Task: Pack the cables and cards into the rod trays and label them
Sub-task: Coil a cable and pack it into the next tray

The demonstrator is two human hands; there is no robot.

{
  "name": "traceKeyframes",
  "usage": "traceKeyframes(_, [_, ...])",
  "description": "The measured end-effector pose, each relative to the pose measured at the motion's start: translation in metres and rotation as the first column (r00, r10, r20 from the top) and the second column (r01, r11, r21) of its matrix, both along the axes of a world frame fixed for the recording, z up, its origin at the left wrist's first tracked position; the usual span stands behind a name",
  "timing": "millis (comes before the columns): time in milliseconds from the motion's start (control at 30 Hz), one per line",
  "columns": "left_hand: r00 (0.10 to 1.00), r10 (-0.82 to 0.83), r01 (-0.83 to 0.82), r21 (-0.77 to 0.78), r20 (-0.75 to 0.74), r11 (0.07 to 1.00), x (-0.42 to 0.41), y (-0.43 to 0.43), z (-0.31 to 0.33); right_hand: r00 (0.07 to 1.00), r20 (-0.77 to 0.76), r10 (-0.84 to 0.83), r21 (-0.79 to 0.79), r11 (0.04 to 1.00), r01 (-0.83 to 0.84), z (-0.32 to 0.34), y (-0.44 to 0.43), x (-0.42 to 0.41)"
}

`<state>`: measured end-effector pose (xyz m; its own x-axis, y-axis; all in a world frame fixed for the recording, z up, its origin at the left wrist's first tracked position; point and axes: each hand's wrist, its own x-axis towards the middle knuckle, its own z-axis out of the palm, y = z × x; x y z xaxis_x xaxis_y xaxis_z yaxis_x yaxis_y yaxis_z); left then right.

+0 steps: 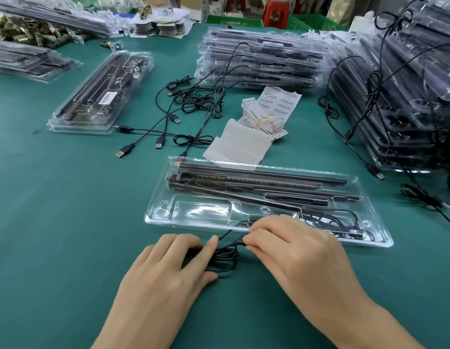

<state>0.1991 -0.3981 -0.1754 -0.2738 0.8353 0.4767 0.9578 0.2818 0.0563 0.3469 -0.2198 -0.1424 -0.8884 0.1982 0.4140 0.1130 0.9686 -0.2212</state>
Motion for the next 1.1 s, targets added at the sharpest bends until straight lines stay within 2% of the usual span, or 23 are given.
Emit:
traceKeyframes(100, [0.998, -0.003, 0.002, 0.015, 0.064, 1.0, -0.002, 0.002, 0.006, 0.999, -0.035, 0.027, -0.062, 0.998, -0.029, 0.001, -0.005, -0.005])
traceKeyframes(200, [0.993, -0.01, 0.006, 0.036, 0.119, 0.999, -0.005, 0.003, 0.01, 0.998, -0.003, 0.066, -0.112, 0.992, -0.066, -0.005, -0.012, -0.01])
traceKeyframes(300, [0.998, -0.033, 0.031, 0.047, 0.047, 0.998, -0.01, 0.004, 0.008, 0.997, 0.009, 0.076, -0.163, 0.984, -0.074, -0.013, -0.016, -0.013])
traceKeyframes(467, [0.992, -0.039, 0.05, 0.089, -0.124, 0.995, -0.016, 0.006, 0.0, 0.999, 0.002, 0.049, -0.16, 0.986, -0.048, -0.021, -0.018, -0.01])
traceKeyframes(600, [0.989, -0.091, 0.097, 0.044, -0.119, 0.994, -0.022, 0.009, 0.005, 0.997, -0.062, 0.042, -0.133, 0.99, -0.05, -0.018, -0.012, -0.017])
traceKeyframes(700, [0.988, -0.101, 0.105, 0.03, -0.113, 0.994, -0.023, 0.009, 0.009, 0.996, -0.044, 0.073, -0.159, 0.984, -0.079, -0.014, -0.004, -0.016])
traceKeyframes(767, [0.986, -0.109, 0.114, 0.034, -0.125, 0.993, -0.022, 0.009, 0.01, 0.995, -0.06, 0.081, -0.197, 0.976, -0.092, -0.012, 0.004, -0.014])
traceKeyframes(867, [0.981, -0.143, 0.148, 0.031, -0.134, 0.989, -0.025, 0.008, 0.013, 0.99, -0.138, 0.005, -0.295, 0.954, -0.046, -0.009, 0.019, -0.014])
traceKeyframes(933, [0.979, -0.161, 0.163, 0.007, -0.127, 0.987, -0.027, 0.008, 0.015, 0.999, -0.029, -0.042, -0.268, 0.963, 0.033, -0.005, 0.027, -0.019])
traceKeyframes(1000, [0.979, -0.166, 0.166, -0.012, -0.12, 0.986, -0.028, 0.009, 0.016, 0.995, 0.097, -0.032, -0.178, 0.983, 0.049, -0.005, 0.032, -0.023])
traceKeyframes(1100, [0.983, -0.148, 0.147, -0.017, -0.108, 0.989, -0.028, 0.012, 0.017, 0.994, 0.109, -0.014, -0.077, 0.997, 0.022, -0.004, 0.035, -0.025])
